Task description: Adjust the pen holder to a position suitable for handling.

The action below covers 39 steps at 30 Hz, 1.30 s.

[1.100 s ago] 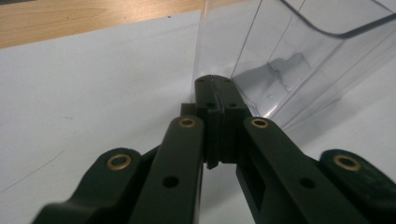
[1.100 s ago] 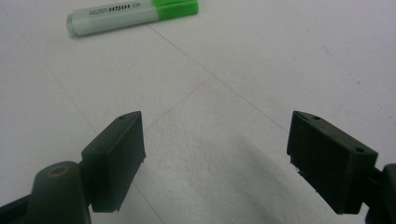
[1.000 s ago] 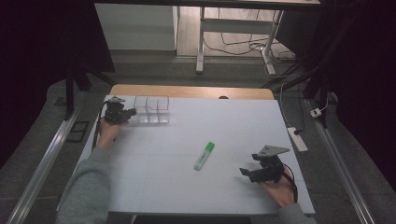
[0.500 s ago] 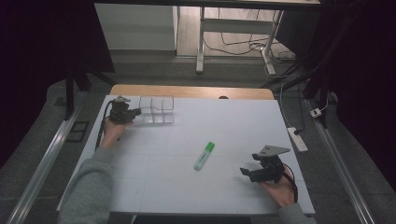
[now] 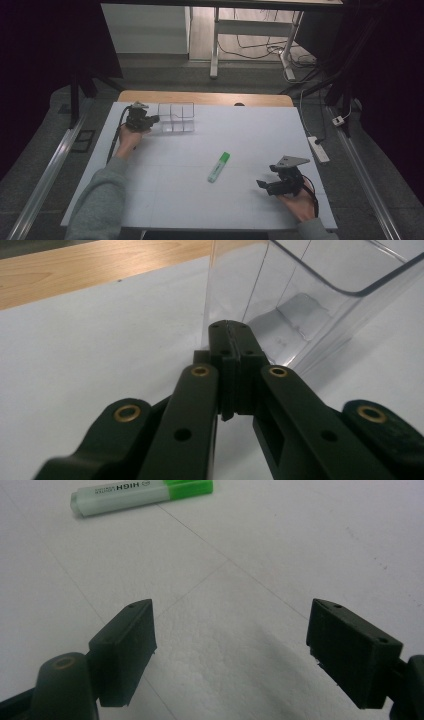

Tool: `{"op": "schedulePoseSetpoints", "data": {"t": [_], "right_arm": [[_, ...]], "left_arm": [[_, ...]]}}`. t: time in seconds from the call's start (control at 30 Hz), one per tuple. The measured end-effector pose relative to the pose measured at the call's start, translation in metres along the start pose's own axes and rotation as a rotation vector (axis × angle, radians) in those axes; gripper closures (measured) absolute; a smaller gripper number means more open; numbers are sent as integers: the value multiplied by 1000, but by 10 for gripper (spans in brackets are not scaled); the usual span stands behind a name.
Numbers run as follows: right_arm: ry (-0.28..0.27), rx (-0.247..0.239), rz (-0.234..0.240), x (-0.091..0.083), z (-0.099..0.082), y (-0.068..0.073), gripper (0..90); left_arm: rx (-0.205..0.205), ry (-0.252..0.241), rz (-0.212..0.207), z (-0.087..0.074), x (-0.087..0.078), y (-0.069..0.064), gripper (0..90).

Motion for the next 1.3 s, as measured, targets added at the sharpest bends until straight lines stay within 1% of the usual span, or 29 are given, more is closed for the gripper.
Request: {"op": "schedulePoseSetpoints", "data": {"t": [0.07,0.13,0.3,0.63,0.67,0.73,0.93,0.97,1.23,1.27,1.3], "right_arm": [[0,0,-1,0,0,0,192],[-2,-1,-1,0,0,0,194],[-9,1,-1,-1,0,0,197],[-8,7,-5,-3,-1,1,198],[-12,7,-7,-3,-1,2,198],[-13,7,-9,-4,-2,2,199],[-13,13,-14,-5,-3,2,199],[-14,14,-15,-5,-3,3,199],[-17,22,-22,-7,-3,4,200],[-16,21,-24,-8,-4,4,200],[-16,21,-24,-8,-4,4,200]], "left_arm": [[3,1,-1,1,1,-2,890],[16,2,-3,4,5,-7,890],[25,0,-10,9,10,-13,890],[56,3,-31,18,22,-29,890],[56,3,-31,18,22,-29,890],[65,3,-41,21,25,-33,890],[85,4,-53,27,30,-42,890],[78,-2,-56,27,32,-44,890],[100,6,-74,33,42,-56,890],[100,6,-74,33,42,-56,890],[105,9,-79,35,45,-60,890]]}}
Point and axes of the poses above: each handheld gripper's, and its own axes: x roughly forward along the jaws, z roughly out of its top, y roughly to its left, the point moved 1 cm from there along x, roughly forward along the jaws
